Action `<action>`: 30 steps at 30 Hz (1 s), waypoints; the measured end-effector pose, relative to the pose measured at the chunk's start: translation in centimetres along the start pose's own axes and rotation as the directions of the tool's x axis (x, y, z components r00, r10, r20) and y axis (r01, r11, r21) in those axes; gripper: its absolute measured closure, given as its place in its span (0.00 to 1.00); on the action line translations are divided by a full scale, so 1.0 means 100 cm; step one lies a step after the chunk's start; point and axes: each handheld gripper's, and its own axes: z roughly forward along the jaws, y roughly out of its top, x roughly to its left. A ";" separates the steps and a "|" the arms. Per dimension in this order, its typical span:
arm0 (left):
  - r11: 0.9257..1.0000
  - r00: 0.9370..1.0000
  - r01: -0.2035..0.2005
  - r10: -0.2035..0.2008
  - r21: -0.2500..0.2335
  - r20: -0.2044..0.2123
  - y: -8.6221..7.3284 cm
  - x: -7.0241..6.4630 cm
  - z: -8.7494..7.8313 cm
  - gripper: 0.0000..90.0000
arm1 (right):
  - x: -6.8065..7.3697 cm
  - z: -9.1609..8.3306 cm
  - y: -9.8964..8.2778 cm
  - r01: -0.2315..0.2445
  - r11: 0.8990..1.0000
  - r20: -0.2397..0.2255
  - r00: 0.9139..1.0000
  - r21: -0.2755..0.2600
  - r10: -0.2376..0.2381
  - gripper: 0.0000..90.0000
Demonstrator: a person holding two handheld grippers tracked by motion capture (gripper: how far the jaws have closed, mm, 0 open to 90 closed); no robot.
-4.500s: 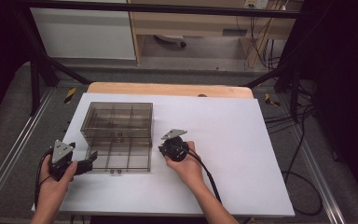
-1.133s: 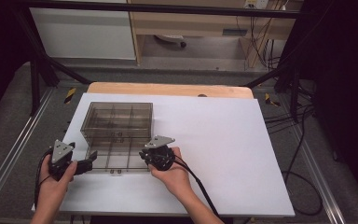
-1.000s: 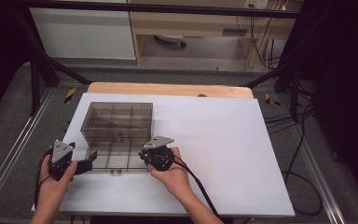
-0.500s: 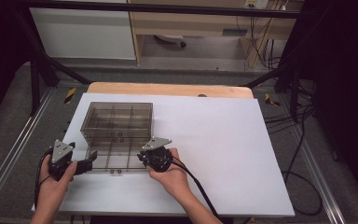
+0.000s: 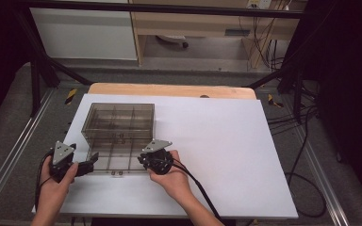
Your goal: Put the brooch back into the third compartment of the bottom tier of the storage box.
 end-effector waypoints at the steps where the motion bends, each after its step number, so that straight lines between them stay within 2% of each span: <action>1: 1.000 1.000 0.000 0.000 0.000 0.000 0.000 0.000 0.000 0.11 | 0.000 0.000 0.000 0.000 1.000 -0.001 1.000 0.001 0.000 0.90; 30: 1.000 1.000 -0.002 0.002 0.001 0.001 0.000 0.000 0.000 0.11 | 0.002 0.001 0.000 -0.005 1.000 -0.008 1.000 0.000 0.005 0.84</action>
